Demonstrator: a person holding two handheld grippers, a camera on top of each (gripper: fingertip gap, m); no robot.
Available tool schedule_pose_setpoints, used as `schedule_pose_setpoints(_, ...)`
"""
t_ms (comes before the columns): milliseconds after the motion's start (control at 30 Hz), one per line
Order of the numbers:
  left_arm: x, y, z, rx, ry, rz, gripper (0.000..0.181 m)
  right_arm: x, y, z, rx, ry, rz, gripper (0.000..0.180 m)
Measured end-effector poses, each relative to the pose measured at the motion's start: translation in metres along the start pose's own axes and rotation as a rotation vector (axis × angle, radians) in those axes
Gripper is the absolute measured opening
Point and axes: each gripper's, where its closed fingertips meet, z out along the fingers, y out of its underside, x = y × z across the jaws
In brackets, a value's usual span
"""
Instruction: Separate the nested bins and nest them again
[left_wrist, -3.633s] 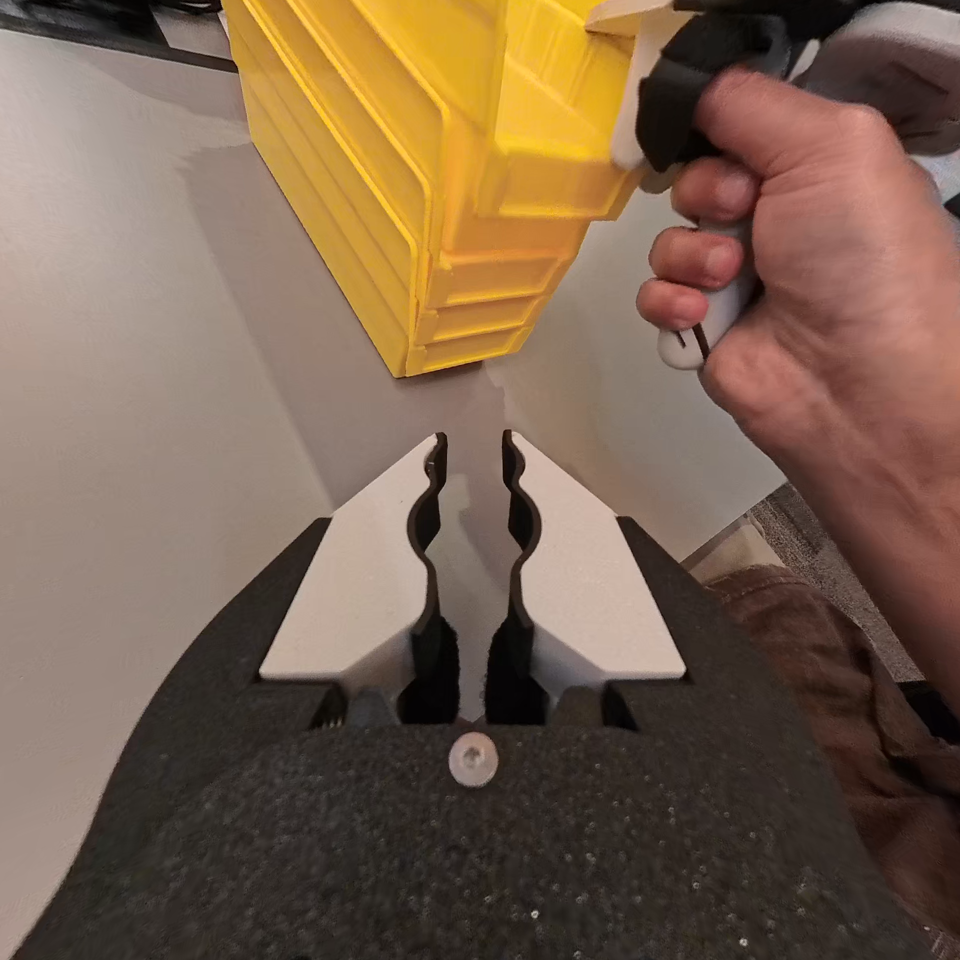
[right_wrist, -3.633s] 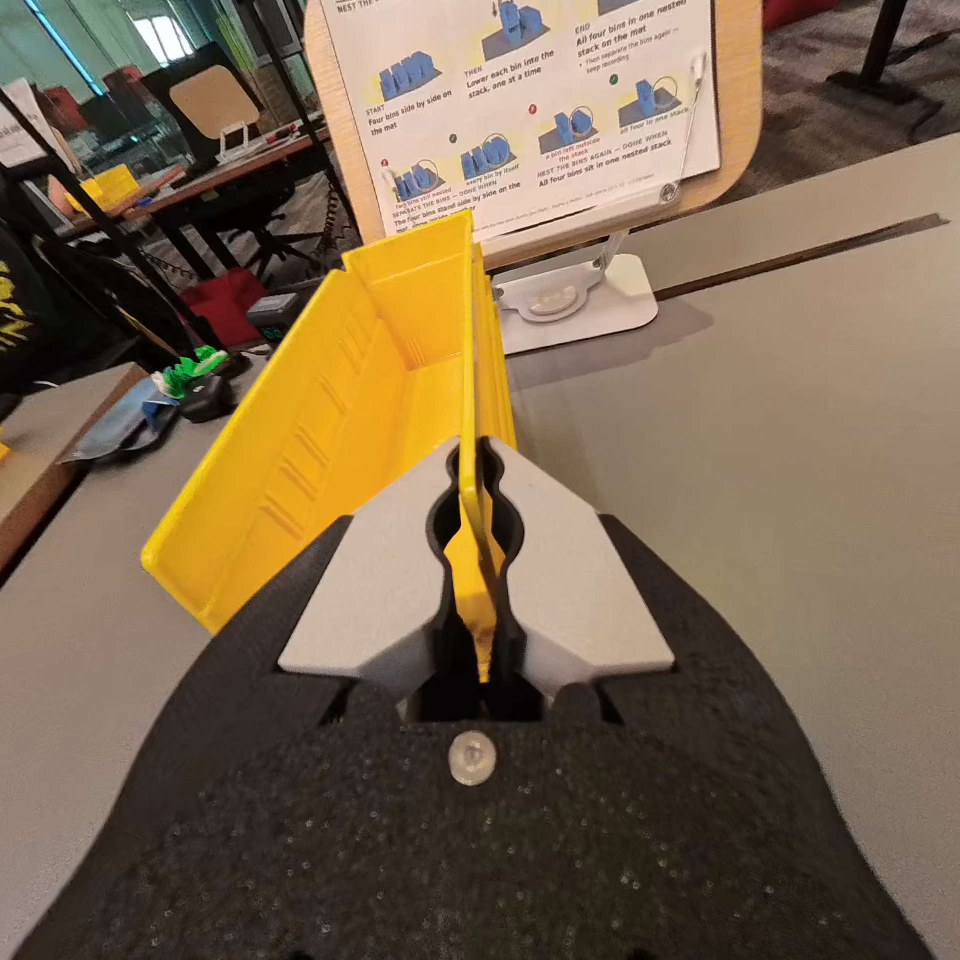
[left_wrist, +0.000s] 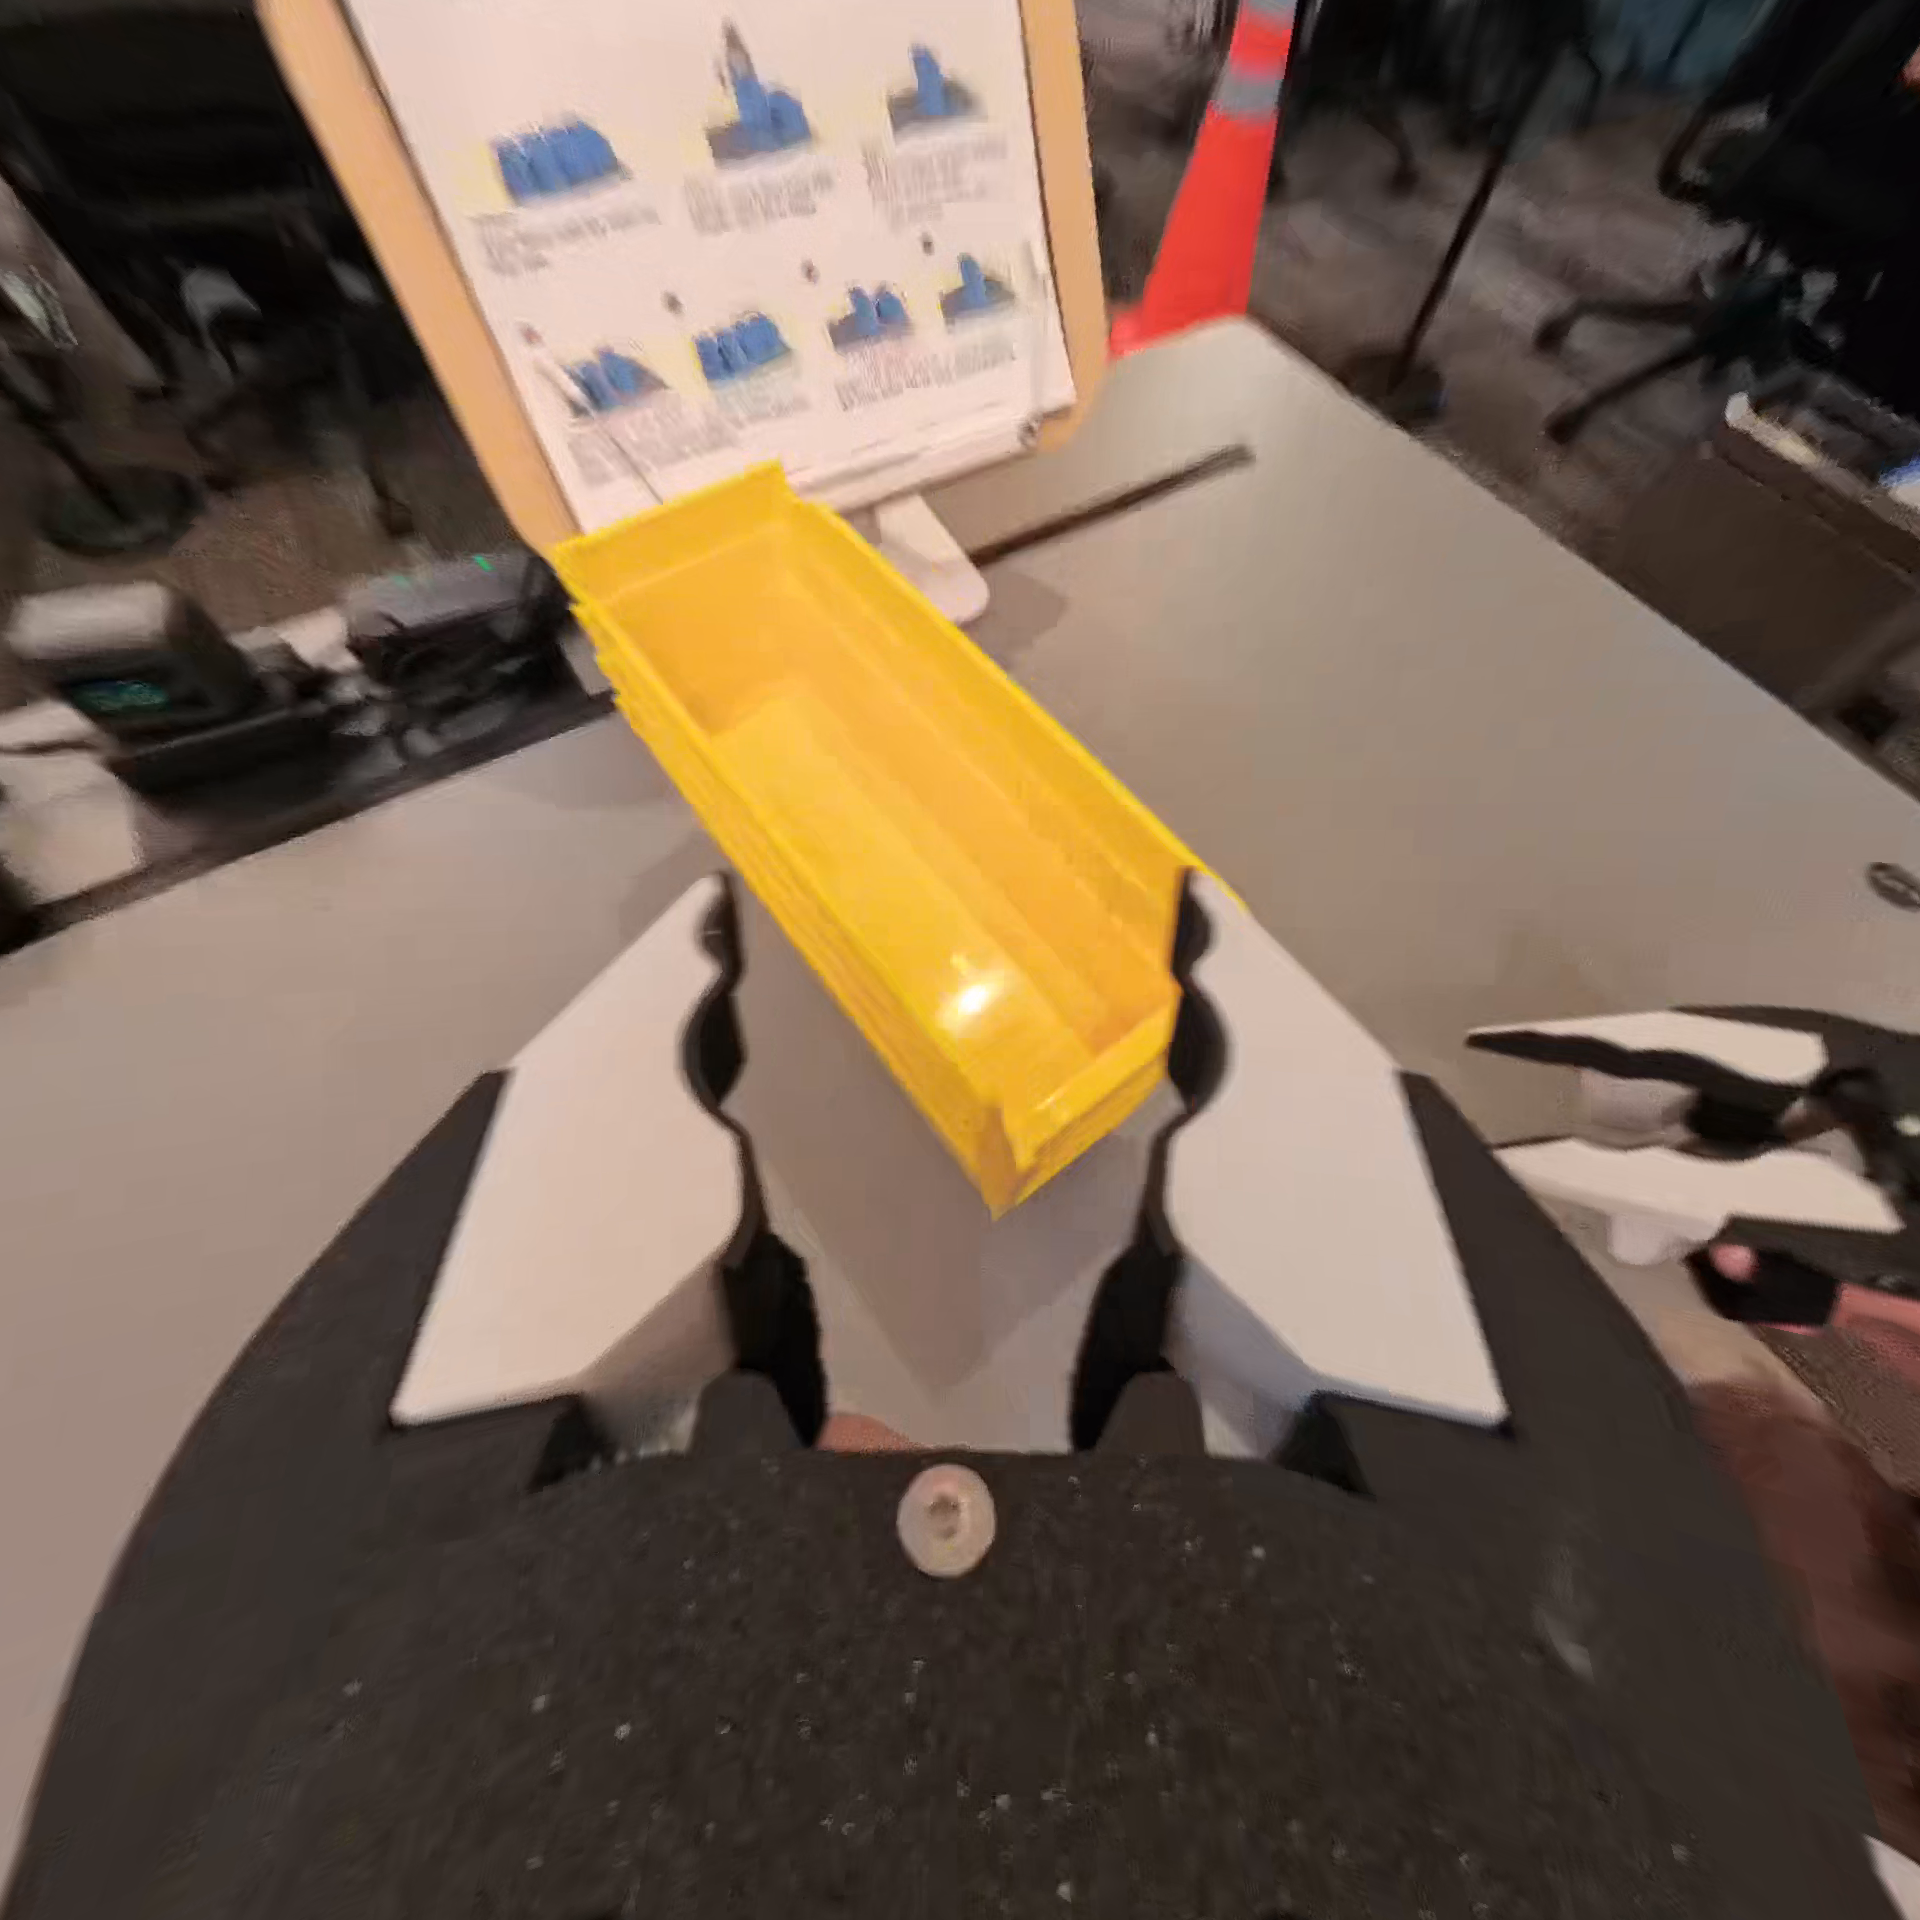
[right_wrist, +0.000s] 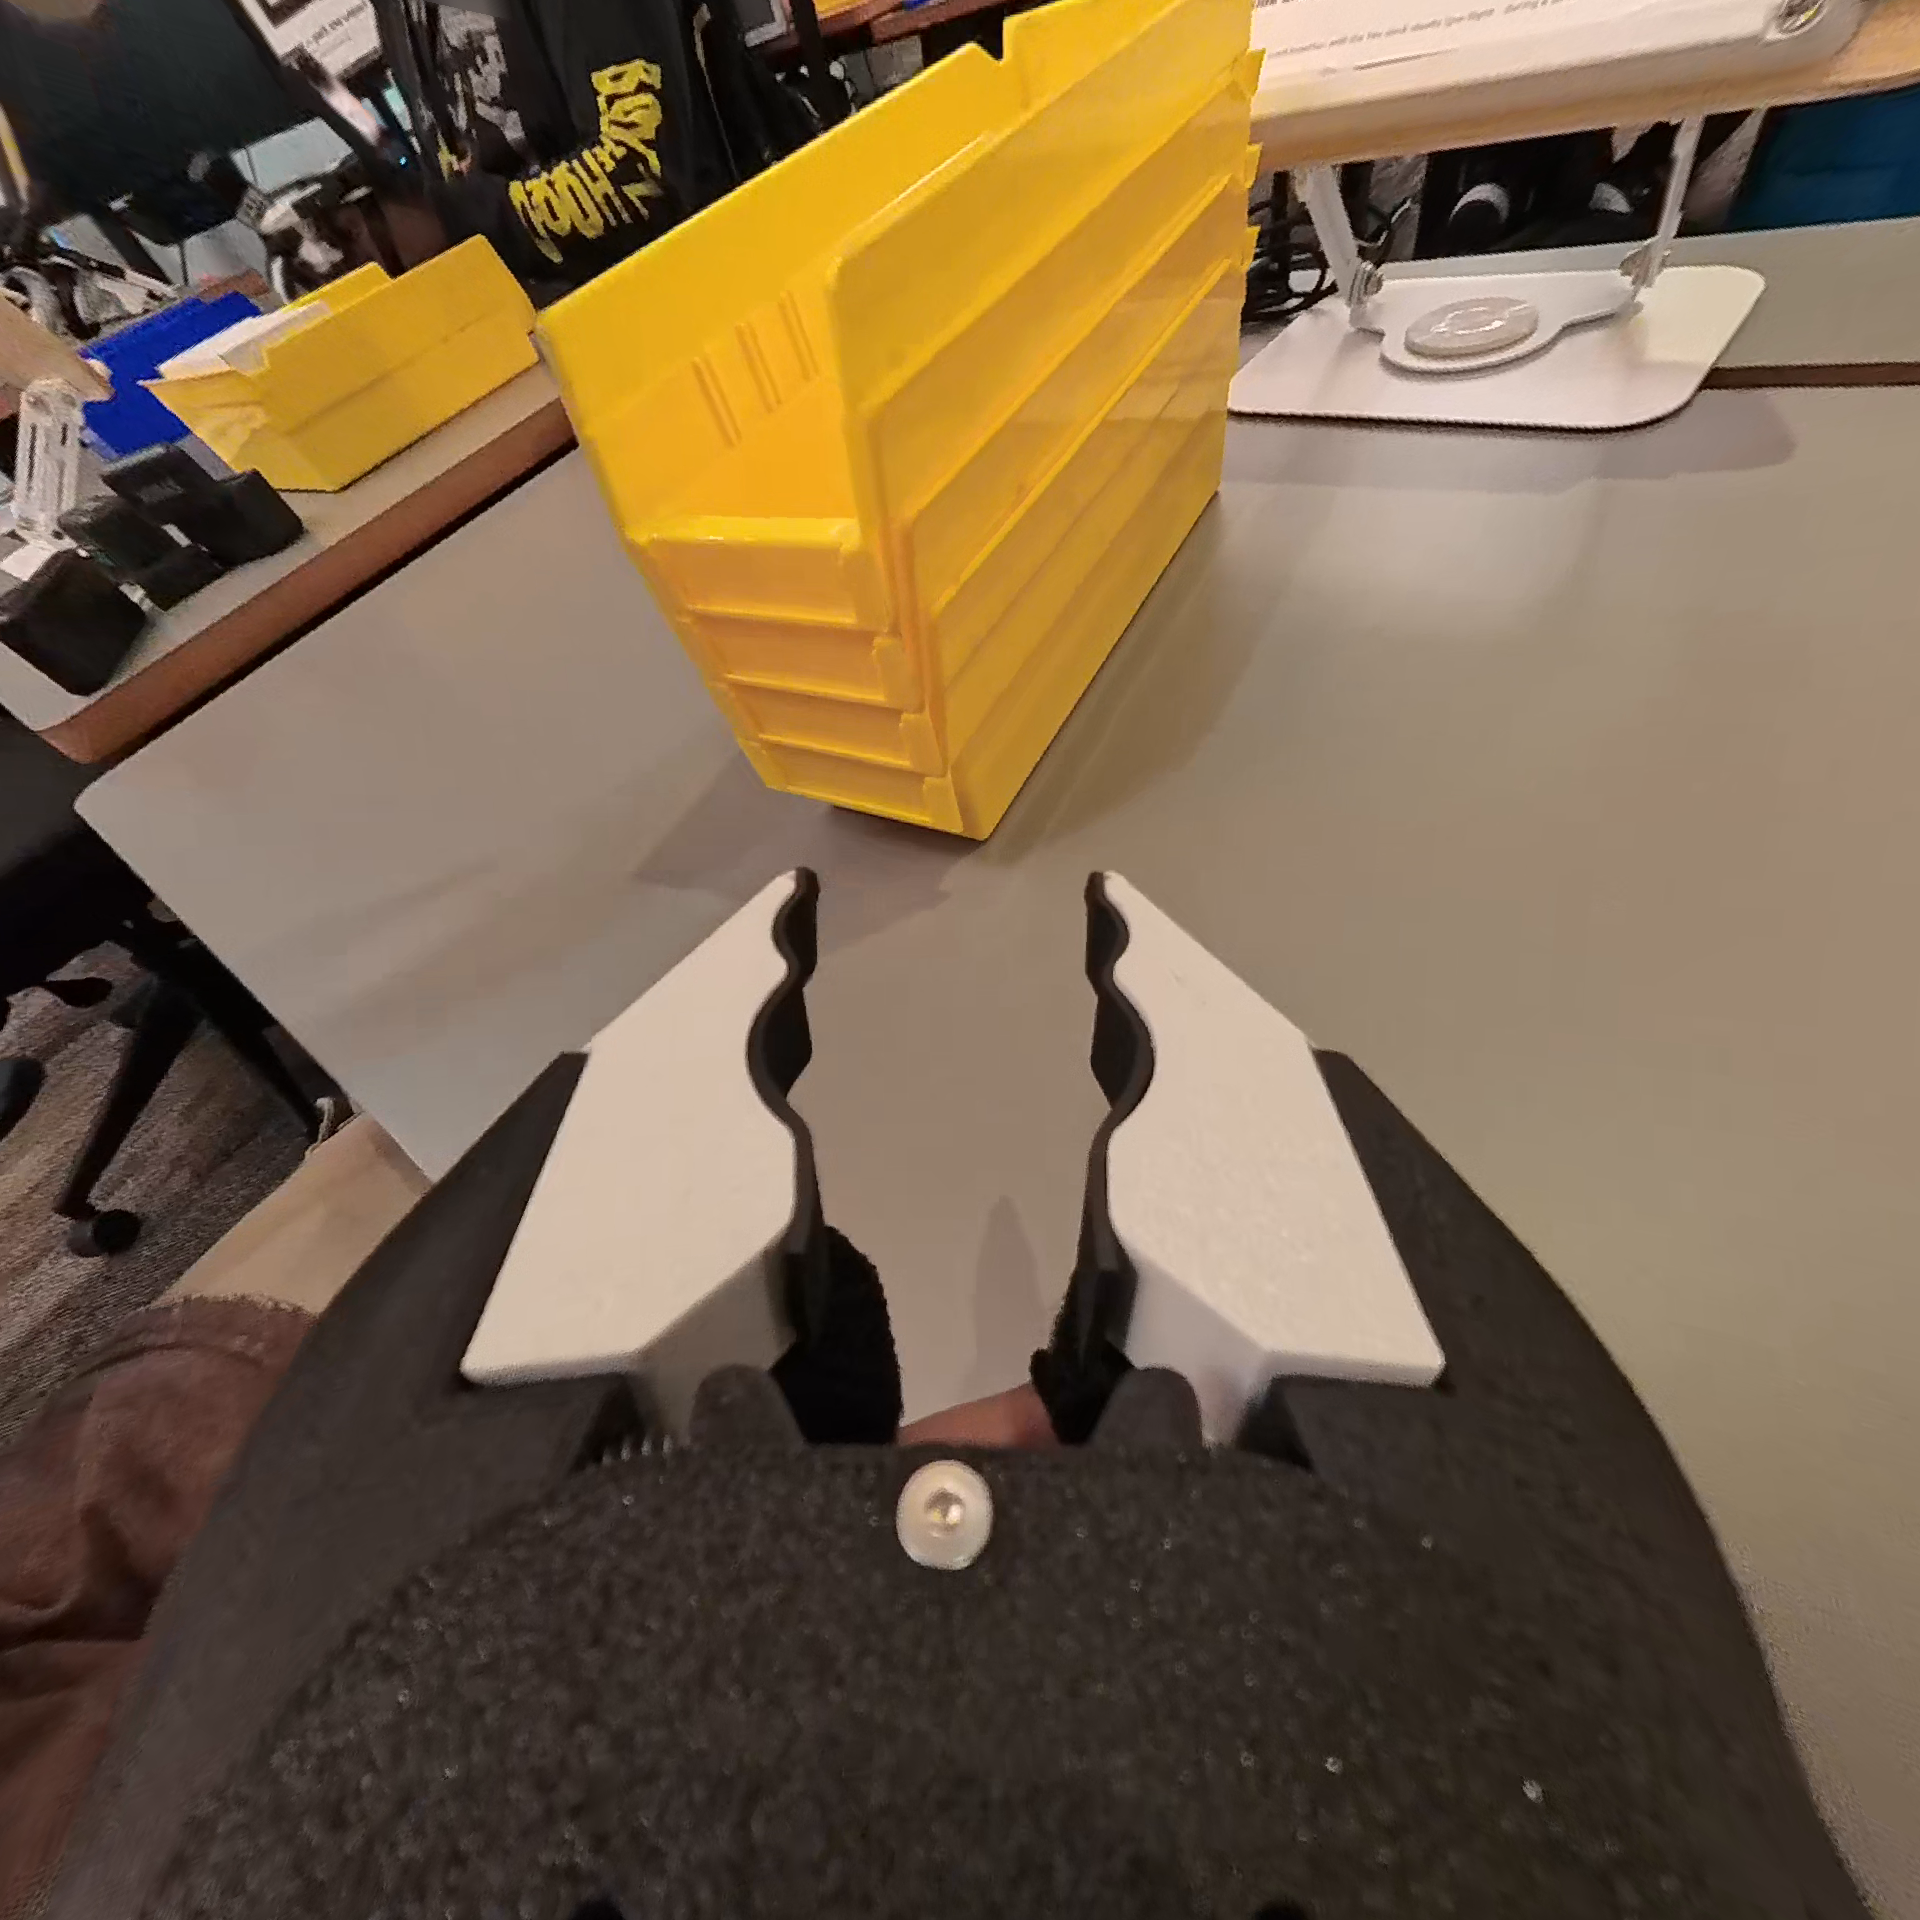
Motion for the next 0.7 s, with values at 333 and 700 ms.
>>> schedule_pose_setpoints(333,-0.038,-0.003,0.114,-0.608,-0.246,-0.228,0.140,-0.018,0.006,0.010,-0.040,-0.060,-0.003,0.051)
schedule_pose_setpoints(700,-0.065,0.010,0.166,-0.740,-0.463,-0.368,0.141,-0.011,0.008,0.007,-0.055,-0.043,-0.019,0.051)
